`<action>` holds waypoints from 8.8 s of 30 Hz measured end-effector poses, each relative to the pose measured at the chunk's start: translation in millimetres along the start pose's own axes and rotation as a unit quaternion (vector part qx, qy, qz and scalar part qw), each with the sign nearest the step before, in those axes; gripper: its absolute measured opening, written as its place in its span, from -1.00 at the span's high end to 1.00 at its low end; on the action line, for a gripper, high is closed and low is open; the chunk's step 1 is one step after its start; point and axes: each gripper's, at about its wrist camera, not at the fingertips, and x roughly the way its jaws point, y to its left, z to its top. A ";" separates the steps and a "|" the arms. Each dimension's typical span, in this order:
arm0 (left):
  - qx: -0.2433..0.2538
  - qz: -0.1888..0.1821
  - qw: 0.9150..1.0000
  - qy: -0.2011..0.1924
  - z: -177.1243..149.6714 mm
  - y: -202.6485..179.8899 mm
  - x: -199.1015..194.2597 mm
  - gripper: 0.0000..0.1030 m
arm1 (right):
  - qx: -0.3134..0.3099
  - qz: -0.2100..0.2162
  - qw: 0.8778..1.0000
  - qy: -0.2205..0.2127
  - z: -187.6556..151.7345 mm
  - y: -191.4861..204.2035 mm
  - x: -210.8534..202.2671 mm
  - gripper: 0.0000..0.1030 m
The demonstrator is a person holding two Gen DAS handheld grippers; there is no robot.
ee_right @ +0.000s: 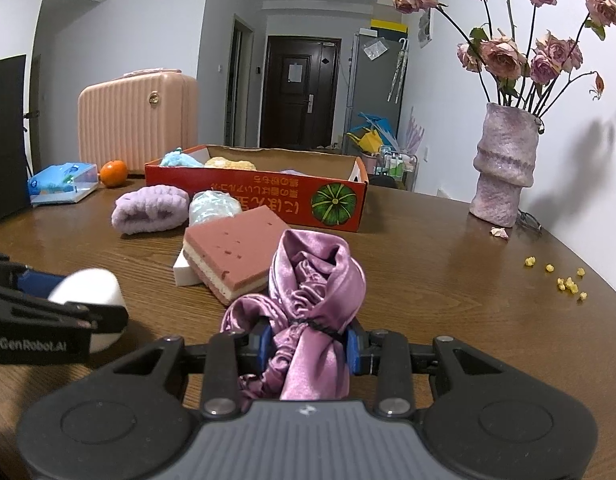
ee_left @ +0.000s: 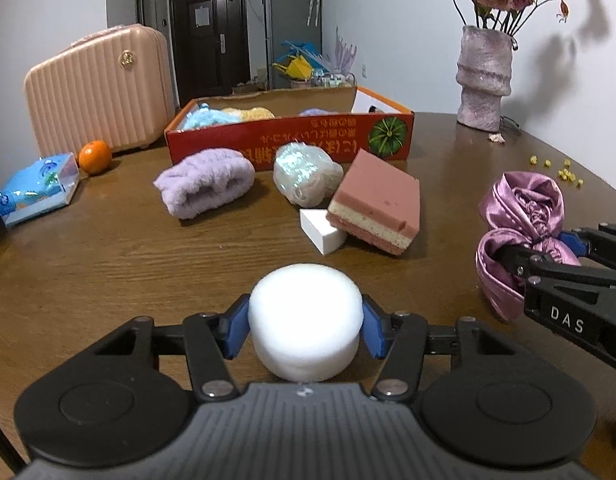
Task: Organize soft objects
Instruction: 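Carry the foam puck in the left gripper to the box while the right carries the scrunchie, then open both grippers to drop the foam puck and scrunchie into the box, then bring both tools back from the box to the soft items on the table, then lower the right gripper over the pink sponge and close on it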
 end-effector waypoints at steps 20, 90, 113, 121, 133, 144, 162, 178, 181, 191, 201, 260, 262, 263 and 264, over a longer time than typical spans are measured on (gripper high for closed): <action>-0.009 0.011 0.999 -0.051 30.1 30.9 -12.6 -0.10 | -0.025 0.003 1.000 -0.012 25.8 15.8 5.0 0.34; -0.094 0.049 0.983 -0.149 194.0 93.7 110.0 -0.10 | 0.001 0.021 0.998 -0.067 170.3 14.6 174.7 0.34; -0.102 0.063 0.986 -0.112 222.1 84.7 195.8 -0.10 | 0.023 0.003 0.999 -0.038 193.2 -1.2 252.7 0.34; -0.102 0.076 0.986 -0.108 220.8 88.4 208.7 -0.10 | 0.024 -0.001 0.999 -0.029 190.4 -1.6 268.1 0.34; -0.093 0.094 0.985 -0.112 215.2 88.5 210.0 -0.10 | 0.025 0.000 0.999 -0.030 183.6 -2.6 274.1 0.33; -0.110 0.114 0.981 -0.116 213.7 92.6 203.9 -0.74 | 0.025 0.005 0.999 -0.025 182.5 -3.6 273.4 -0.07; -0.128 0.138 0.975 -0.120 207.8 106.4 194.4 -1.00 | 0.022 -0.010 0.999 -0.036 184.2 -2.8 269.3 -0.99; -0.133 0.136 0.973 -0.130 198.0 113.8 165.8 -1.00 | 0.012 -0.008 0.999 -0.049 178.6 0.9 245.3 -0.99; -0.130 0.138 0.973 -0.133 193.6 113.9 157.9 -1.00 | 0.011 -0.008 0.999 -0.051 176.2 1.5 239.1 -0.99; -0.125 0.135 0.973 -0.139 181.2 113.3 137.1 -1.00 | 0.020 -0.009 0.998 -0.060 168.2 -3.1 214.6 -1.00; -0.124 0.137 0.974 -0.134 162.9 113.2 115.3 -1.00 | 0.034 -0.010 0.997 -0.063 157.1 -10.6 192.8 -1.00; -0.071 0.061 0.988 -0.121 41.0 105.2 -14.1 -1.00 | 0.021 0.022 0.997 -0.072 57.1 21.4 26.1 -1.00; -0.071 0.058 0.988 -0.122 40.8 105.7 -14.8 -1.00 | 0.019 0.021 0.997 -0.071 56.6 22.8 26.0 -1.00; -0.071 0.057 0.988 -0.121 40.7 105.8 -15.0 -1.00 | 0.018 0.020 0.997 -0.070 56.3 23.4 26.3 -1.00; -0.071 0.056 0.989 -0.121 40.7 105.9 -15.1 -1.00 | 0.018 0.019 0.997 -0.069 56.1 23.9 26.8 -1.00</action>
